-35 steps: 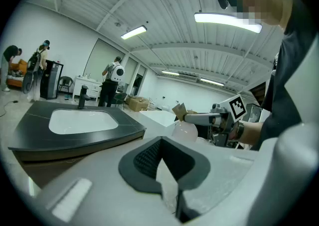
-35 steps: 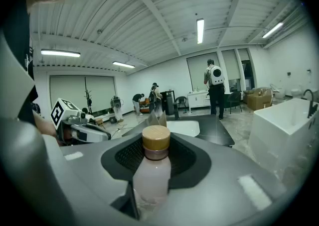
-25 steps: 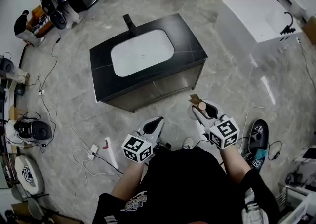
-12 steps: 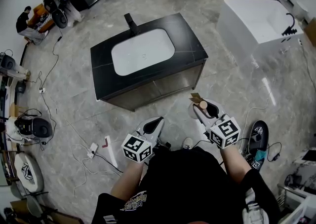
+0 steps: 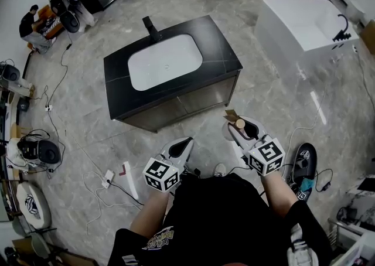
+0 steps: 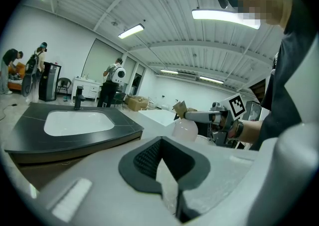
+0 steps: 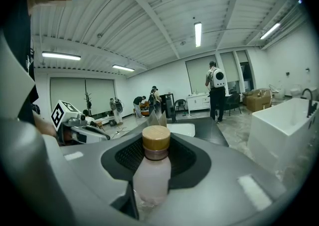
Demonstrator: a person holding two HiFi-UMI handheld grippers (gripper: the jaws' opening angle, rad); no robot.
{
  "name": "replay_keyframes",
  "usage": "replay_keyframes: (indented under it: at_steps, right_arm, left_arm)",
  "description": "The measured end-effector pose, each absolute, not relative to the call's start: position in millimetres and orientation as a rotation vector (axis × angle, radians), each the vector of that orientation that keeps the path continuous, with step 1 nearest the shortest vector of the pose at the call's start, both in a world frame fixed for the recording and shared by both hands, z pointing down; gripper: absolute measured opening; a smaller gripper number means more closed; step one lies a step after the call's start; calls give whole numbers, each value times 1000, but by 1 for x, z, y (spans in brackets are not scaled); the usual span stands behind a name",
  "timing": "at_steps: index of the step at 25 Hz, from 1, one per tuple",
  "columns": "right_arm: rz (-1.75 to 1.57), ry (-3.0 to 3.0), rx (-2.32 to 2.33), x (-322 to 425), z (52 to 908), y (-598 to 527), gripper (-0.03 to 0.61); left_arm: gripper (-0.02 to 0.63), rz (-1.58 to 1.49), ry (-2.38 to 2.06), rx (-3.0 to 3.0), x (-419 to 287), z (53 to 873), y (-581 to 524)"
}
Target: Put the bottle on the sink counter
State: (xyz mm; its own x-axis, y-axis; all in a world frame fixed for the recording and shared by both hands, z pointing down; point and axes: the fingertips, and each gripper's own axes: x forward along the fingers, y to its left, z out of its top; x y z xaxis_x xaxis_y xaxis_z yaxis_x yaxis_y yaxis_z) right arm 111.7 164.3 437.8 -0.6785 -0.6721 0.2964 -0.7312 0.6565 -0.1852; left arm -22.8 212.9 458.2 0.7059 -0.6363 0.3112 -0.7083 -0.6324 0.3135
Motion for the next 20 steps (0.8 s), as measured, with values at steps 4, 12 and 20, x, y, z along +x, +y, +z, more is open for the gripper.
replay_keyframes:
  at_steps: [4,12,20]
  right_arm:
    - [427,-2677,1151,119,436,163,158]
    - [417,-2694,1134,132,434,162,158]
    - [415,-2706,1102,137,431,160,158]
  left_arm:
    - [0,238,-1045,2506,-15,456,212]
    - [0,234,-1082,2502,-4,454,215]
    - [0,230,-1122,2474,-1,456,216]
